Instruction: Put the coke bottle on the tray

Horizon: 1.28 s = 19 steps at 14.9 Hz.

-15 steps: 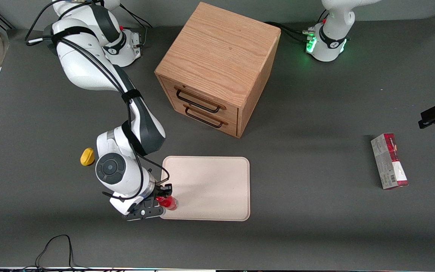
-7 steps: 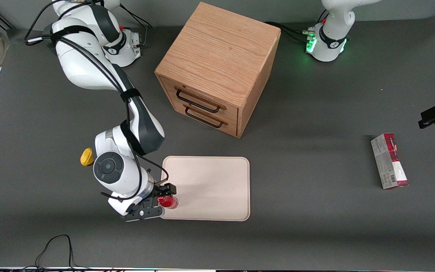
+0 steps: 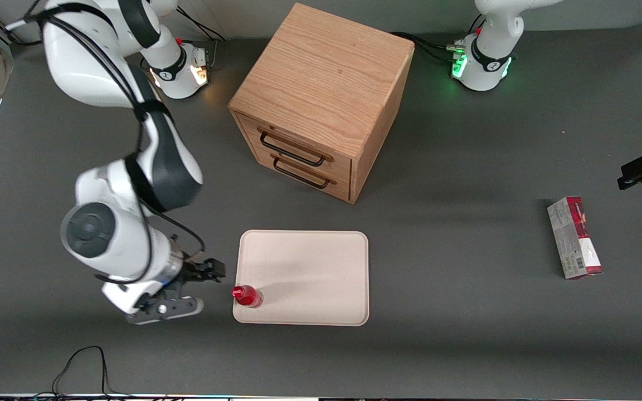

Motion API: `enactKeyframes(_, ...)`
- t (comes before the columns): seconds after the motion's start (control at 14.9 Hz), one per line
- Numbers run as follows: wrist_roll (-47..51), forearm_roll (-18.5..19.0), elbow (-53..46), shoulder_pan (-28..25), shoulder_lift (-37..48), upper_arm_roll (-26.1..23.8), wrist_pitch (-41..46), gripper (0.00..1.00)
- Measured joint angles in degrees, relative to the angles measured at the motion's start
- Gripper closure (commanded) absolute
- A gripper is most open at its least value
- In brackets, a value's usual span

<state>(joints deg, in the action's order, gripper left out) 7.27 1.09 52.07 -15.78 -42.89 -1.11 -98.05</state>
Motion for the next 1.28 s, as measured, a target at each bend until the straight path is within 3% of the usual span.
enactKeyframes(0.34,-2.97,0.00,14.63,5.37,13.87,0.23,1.85,0.00)
enactKeyframes(0.81,-2.98,0.00,34.14,5.72,31.95,5.01,2.67,0.00)
enactKeyframes(1.28,-2.98,-0.18,36.75,5.74,33.81,7.75,4.67,0.00)
